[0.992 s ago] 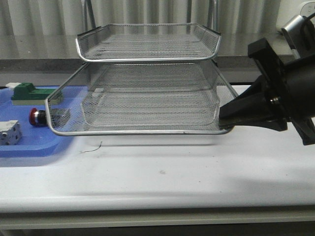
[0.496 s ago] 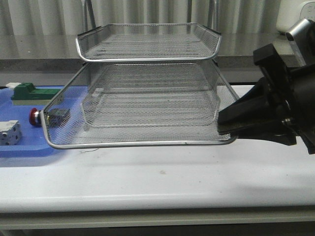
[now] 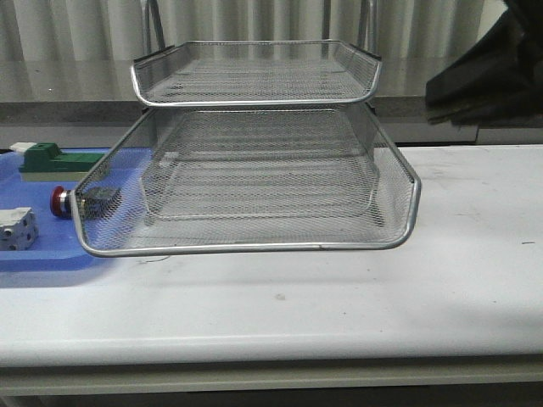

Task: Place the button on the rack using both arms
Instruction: 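Release the tier and withdraw the right gripper, then lower the left gripper and grasp the red-capped button in the tray, then lift the red button and carry it over the pulled-out tier, then lower the button onto the middle tier and open the left gripper, then raise and withdraw the left gripper from the tier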

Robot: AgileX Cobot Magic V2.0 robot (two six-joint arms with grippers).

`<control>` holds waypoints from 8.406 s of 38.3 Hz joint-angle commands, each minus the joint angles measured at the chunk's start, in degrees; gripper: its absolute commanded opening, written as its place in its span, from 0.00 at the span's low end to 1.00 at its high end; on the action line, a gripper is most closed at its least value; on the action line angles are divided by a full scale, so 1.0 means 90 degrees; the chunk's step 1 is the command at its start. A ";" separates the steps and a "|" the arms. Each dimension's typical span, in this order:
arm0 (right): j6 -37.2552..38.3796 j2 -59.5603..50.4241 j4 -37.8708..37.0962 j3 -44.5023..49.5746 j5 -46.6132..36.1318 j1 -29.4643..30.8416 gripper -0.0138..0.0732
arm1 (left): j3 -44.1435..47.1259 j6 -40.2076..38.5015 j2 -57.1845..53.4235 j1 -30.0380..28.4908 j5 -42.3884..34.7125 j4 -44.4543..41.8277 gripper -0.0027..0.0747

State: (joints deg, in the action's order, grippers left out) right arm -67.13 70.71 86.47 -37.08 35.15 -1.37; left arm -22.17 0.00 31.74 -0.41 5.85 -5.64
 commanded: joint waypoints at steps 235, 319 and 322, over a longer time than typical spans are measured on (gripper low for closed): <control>0.6717 -0.5999 -0.8649 0.1668 -0.1642 0.0033 0.09 | -0.9755 0.3944 0.7926 0.3156 0.7568 0.2381 0.30; 0.6717 -0.5999 -0.8649 0.1668 -0.1642 0.0033 0.09 | -0.6222 0.2714 0.5136 0.1588 0.6581 0.2209 0.01; 0.6717 -0.5999 -0.8649 0.1668 -0.1642 0.0033 0.09 | -0.5621 0.2537 0.4691 0.1268 0.6028 0.2209 0.01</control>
State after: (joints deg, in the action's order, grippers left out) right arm -6.50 16.34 8.30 -20.69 24.96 -1.37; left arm -75.84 24.91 79.58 13.78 66.27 12.27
